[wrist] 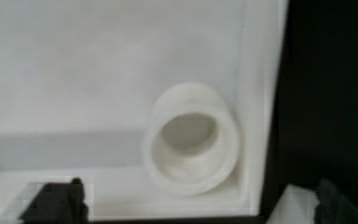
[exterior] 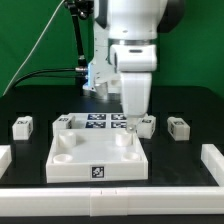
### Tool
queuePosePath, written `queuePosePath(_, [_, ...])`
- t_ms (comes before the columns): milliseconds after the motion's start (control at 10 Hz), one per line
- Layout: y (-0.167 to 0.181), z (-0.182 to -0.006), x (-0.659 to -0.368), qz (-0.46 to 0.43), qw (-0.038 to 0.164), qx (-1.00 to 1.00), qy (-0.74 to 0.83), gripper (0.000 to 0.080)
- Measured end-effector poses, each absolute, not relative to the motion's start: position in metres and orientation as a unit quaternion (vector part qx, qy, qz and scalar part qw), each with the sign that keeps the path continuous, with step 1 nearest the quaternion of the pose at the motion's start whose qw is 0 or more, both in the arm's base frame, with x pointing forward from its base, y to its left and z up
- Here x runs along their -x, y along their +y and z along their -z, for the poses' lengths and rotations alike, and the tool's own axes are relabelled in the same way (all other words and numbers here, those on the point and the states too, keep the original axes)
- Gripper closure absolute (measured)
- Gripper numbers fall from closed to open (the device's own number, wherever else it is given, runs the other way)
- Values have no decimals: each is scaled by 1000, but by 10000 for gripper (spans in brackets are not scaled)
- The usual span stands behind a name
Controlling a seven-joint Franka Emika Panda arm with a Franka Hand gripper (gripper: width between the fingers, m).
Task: Assemble one leg
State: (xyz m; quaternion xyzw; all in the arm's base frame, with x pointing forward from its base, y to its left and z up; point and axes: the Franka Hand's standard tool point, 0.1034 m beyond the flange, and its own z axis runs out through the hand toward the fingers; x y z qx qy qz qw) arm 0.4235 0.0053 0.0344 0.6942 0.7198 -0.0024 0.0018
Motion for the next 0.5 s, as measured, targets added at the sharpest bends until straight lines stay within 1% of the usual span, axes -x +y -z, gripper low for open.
queuePosePath(200, [-8,-27,-416,-1,1,-694,720,150])
queuePosePath(500, [-23,-27,-422,-10,8,-701,713,150])
